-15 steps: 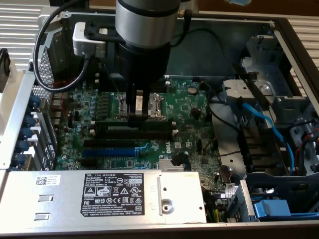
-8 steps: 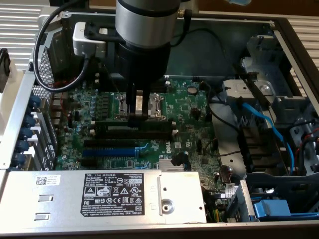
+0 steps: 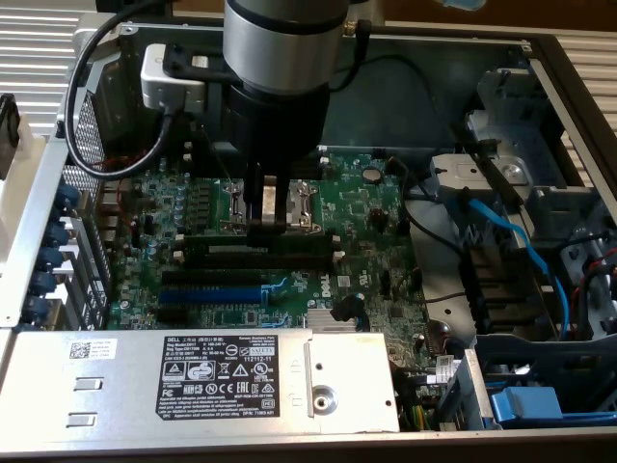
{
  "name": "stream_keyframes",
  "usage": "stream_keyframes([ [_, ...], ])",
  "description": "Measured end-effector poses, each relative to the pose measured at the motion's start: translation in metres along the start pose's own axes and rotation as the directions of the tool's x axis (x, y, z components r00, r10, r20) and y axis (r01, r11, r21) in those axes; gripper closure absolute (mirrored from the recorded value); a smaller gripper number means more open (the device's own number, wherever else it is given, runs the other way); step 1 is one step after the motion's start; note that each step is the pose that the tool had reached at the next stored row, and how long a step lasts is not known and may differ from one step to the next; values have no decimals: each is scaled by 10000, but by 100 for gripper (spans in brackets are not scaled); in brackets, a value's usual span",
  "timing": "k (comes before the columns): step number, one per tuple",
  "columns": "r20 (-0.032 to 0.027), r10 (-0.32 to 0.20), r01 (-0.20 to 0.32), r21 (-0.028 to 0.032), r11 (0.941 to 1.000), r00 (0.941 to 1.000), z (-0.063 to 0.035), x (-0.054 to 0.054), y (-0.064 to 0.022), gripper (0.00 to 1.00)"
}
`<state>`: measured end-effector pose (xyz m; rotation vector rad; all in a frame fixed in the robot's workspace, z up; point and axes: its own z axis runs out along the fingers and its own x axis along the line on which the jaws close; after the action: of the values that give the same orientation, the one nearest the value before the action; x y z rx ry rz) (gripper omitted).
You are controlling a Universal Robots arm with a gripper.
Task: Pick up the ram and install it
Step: 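Insert the ram into the slot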
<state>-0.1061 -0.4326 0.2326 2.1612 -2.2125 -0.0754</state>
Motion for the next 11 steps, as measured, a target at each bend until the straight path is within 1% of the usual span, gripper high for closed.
stream_keyframes([
  [11, 1, 4, -4, 0, 10000, 10000, 1, 0, 7, 88],
])
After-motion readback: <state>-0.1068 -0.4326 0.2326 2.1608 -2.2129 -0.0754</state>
